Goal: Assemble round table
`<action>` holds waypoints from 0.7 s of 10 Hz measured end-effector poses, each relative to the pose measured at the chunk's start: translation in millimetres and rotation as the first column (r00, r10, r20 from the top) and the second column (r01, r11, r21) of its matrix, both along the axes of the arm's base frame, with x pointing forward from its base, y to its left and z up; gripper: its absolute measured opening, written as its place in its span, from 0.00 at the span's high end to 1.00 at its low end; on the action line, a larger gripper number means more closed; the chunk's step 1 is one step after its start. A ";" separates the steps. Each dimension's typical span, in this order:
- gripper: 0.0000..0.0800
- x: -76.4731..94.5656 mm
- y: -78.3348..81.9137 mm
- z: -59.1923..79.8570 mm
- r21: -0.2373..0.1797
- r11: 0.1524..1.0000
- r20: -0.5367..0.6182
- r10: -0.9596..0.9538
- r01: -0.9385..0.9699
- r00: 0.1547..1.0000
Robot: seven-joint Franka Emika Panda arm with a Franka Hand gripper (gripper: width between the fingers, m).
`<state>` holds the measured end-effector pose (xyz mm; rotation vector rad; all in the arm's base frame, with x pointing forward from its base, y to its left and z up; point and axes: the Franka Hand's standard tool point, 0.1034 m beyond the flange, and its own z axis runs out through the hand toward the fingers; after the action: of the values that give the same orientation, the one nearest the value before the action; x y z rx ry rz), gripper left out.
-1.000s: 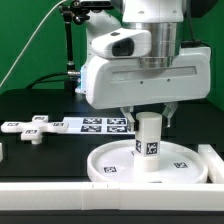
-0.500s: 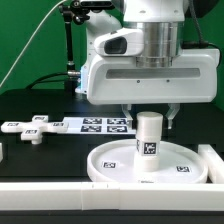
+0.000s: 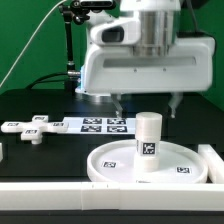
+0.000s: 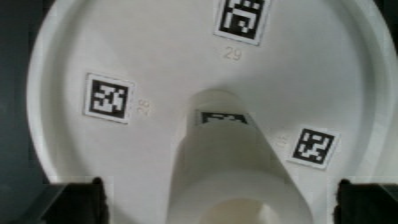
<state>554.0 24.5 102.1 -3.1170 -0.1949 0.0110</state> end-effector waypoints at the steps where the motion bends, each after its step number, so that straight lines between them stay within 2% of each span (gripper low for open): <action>1: 0.19 -0.8 -14.4 8.6 -0.002 0.997 0.011 0.072 -0.072 0.997; 3: 0.19 0.6 -50.9 18.2 -0.014 0.989 0.027 0.150 -0.149 0.988; 4: 0.19 1.2 -56.7 18.5 -0.016 0.991 0.028 0.131 -0.130 0.991; 7: 0.19 1.9 -57.5 16.4 -0.020 0.985 0.036 0.174 -0.174 0.984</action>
Offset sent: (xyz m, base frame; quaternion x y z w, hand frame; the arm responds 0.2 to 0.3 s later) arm 0.0068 -0.0489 0.0091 -0.0029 -0.0017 0.0299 0.9995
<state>555.9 -33.0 118.5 -3.1073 -0.4697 -0.0443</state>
